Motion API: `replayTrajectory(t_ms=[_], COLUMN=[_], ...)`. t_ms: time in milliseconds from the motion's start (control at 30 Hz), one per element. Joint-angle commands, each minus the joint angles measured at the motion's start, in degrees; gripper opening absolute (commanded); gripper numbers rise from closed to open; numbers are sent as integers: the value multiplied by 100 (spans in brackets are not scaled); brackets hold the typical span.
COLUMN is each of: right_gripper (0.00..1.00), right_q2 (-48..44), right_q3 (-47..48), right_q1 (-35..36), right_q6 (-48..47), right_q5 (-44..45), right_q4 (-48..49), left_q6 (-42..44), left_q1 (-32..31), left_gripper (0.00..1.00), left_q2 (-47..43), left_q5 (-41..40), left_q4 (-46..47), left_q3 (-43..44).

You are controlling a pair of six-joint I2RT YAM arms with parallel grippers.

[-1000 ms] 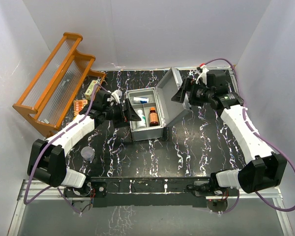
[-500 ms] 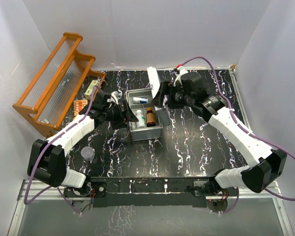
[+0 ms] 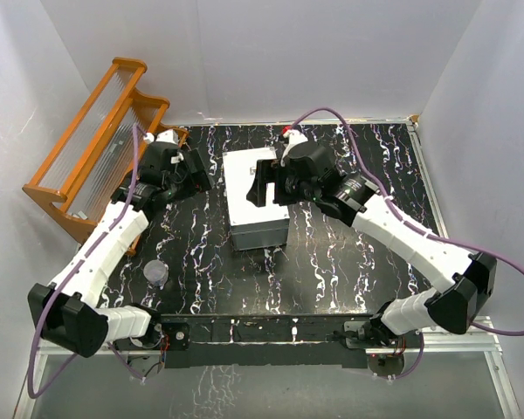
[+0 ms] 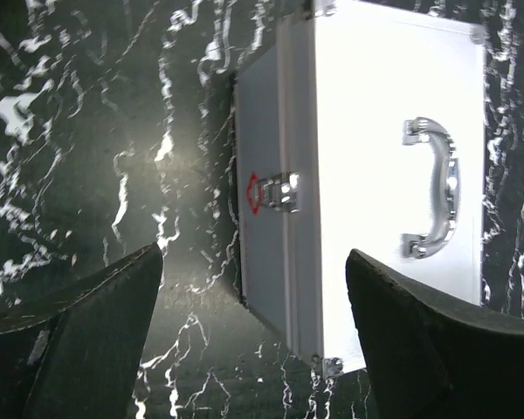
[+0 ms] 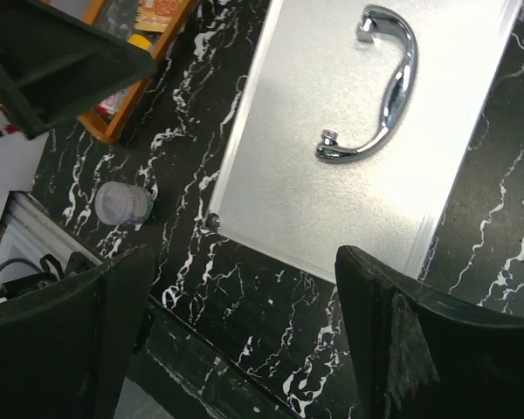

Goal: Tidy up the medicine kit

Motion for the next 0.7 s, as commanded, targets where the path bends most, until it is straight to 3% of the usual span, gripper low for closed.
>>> replayTrajectory(t_ms=[0,167,367,667], right_gripper=[82,75,63,57], right_q2=[-277,-574,-708,-768], right_q3=[-504,-1356,-1987,-2308], right_q1=[20,25,42,58], right_q6=[254,975,1418,1437], right_q5=[500,863,771,767], right_q4=[293,347,275,424], left_q6=[961,1545,2174,2399], left_q1=[27,119,403,994], left_gripper=[88,95,95,92], left_q2=[440,1440,2675,4088], left_q5=[812,1381,1989,3934], left_q4=[347,518,709,1051], left_q3=[471,1298,2210,3291])
